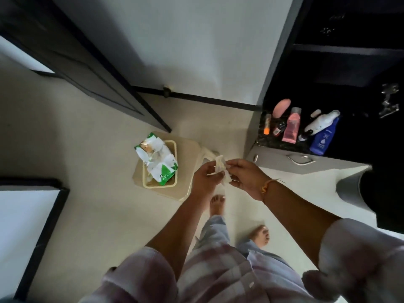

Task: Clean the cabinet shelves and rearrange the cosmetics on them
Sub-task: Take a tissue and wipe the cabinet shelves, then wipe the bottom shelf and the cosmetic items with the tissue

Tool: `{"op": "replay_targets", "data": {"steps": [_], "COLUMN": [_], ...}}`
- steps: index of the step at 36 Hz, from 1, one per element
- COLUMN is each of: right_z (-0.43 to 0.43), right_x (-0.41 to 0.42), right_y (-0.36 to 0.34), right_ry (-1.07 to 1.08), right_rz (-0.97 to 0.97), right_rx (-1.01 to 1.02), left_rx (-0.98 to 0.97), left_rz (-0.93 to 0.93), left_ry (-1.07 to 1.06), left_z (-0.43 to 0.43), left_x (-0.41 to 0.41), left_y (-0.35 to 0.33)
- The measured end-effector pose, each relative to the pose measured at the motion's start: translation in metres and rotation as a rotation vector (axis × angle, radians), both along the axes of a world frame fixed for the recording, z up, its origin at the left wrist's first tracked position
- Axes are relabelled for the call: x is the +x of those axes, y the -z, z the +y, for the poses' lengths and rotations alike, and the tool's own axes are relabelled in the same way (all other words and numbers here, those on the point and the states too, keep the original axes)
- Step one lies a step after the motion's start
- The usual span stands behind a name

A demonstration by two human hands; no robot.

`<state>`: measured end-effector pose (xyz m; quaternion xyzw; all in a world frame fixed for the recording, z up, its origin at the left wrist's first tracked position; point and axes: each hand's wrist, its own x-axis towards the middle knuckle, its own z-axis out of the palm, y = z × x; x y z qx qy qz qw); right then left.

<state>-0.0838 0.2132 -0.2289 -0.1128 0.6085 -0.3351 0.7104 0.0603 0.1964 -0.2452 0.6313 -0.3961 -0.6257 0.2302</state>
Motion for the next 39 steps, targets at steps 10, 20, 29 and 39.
{"op": "replay_targets", "data": {"steps": [10, 20, 29, 39], "right_z": [-0.064, -0.071, -0.062, -0.065], "right_x": [0.092, 0.108, 0.108, 0.114], "right_y": [0.024, 0.053, 0.068, 0.063], "right_ry": [-0.390, -0.600, -0.696, -0.668], "right_rz": [0.159, 0.397, 0.475, 0.539], "right_rx": [-0.064, -0.081, -0.024, -0.089], "left_rx": [0.139, 0.118, 0.151, 0.162], "left_rz": [0.032, -0.356, -0.453, -0.474], "left_ry": [-0.391, -0.363, -0.297, -0.453], "left_z": [-0.041, -0.078, -0.095, -0.095], "left_x": [0.103, 0.160, 0.171, 0.168], "left_y": [0.035, 0.094, 0.124, 0.122]}}
